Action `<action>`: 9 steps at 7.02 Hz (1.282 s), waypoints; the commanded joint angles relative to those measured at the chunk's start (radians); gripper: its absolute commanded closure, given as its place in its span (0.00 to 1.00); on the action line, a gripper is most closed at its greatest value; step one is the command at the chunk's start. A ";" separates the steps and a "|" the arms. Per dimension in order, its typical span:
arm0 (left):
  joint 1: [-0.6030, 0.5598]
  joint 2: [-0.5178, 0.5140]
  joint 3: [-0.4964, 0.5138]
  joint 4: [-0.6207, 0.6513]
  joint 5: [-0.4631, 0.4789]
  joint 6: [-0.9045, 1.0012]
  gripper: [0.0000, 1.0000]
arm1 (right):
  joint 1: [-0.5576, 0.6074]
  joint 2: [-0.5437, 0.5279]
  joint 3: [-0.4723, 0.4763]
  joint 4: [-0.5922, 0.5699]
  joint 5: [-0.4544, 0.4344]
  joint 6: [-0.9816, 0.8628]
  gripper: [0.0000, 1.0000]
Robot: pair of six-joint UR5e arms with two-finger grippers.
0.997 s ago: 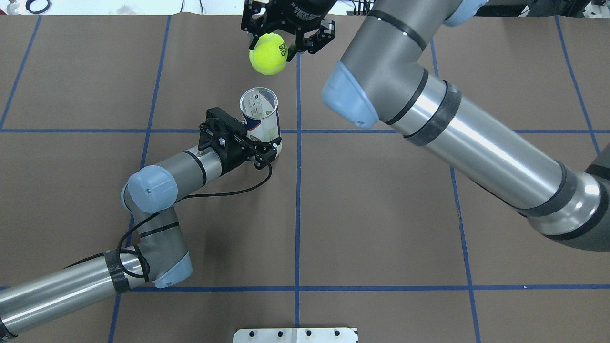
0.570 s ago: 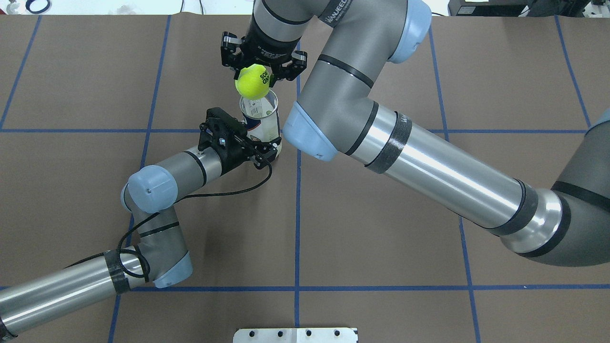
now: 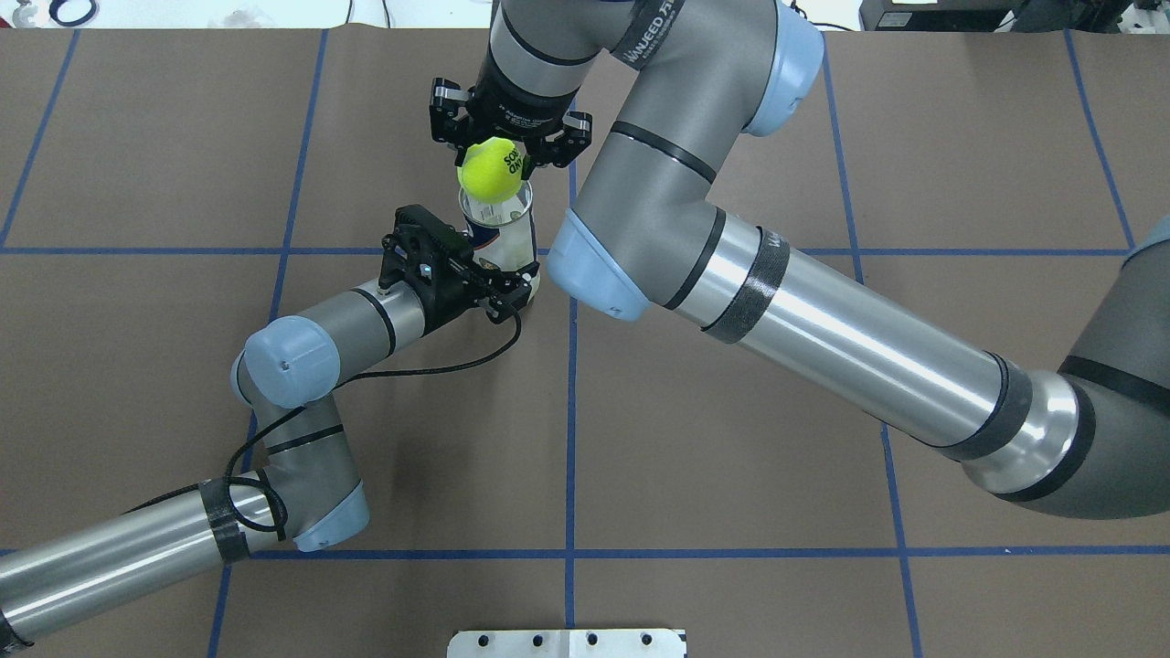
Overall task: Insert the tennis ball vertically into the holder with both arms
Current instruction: 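Lower the ball into the can and open the right gripper, then raise the open right gripper away from the can's opening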
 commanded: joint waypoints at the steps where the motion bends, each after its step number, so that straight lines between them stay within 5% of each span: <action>1: -0.001 0.000 0.001 0.000 0.000 0.000 0.21 | 0.000 -0.010 0.016 0.000 -0.010 0.002 0.01; 5: -0.002 0.000 0.001 0.000 0.000 0.002 0.20 | 0.011 -0.031 0.068 -0.002 -0.004 0.002 0.01; 6: -0.002 0.000 0.001 0.003 0.002 0.003 0.01 | 0.017 -0.031 0.068 -0.002 -0.002 0.002 0.01; 9: -0.004 0.008 0.004 0.006 0.000 0.003 0.01 | 0.026 -0.031 0.068 -0.002 0.001 0.002 0.01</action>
